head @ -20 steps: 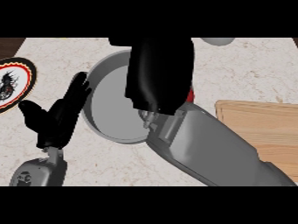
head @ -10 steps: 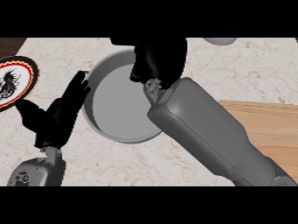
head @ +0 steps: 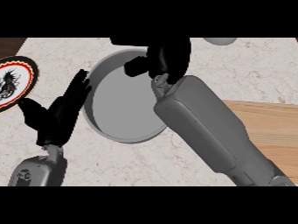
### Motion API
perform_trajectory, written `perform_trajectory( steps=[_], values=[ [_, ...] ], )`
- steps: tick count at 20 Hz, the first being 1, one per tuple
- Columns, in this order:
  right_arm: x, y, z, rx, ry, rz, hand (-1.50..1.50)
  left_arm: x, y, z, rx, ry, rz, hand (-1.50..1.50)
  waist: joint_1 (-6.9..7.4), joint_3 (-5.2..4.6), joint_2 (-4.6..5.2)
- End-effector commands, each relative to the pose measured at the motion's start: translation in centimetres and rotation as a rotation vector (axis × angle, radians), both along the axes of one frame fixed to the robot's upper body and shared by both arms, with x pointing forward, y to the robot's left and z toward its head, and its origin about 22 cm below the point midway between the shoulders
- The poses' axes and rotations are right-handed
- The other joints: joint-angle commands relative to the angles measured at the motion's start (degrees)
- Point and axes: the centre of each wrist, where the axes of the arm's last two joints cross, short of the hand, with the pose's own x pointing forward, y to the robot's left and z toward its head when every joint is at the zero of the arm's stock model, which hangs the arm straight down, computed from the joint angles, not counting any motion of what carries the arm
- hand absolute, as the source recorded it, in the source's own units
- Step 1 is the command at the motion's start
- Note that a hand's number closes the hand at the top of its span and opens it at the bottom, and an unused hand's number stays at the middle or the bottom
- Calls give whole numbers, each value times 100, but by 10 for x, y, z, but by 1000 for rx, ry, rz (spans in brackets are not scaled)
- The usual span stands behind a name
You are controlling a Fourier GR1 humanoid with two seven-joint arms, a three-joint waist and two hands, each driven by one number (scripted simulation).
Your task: Pick the tomato from the cutting board and place it in the pot
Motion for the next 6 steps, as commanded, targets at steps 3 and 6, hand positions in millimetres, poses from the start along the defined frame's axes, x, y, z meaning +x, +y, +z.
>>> perform_trajectory(
  steps=[3,6],
  values=[
    [2,-3,-6,253,-242,-180,-150,2,12,3,-17,18,46,0,-185,1,-42],
    [-3,-3,-1,308,-292,-223,-150,0,13,-3,-11,9,41,0,-291,-2,-82]
  ],
)
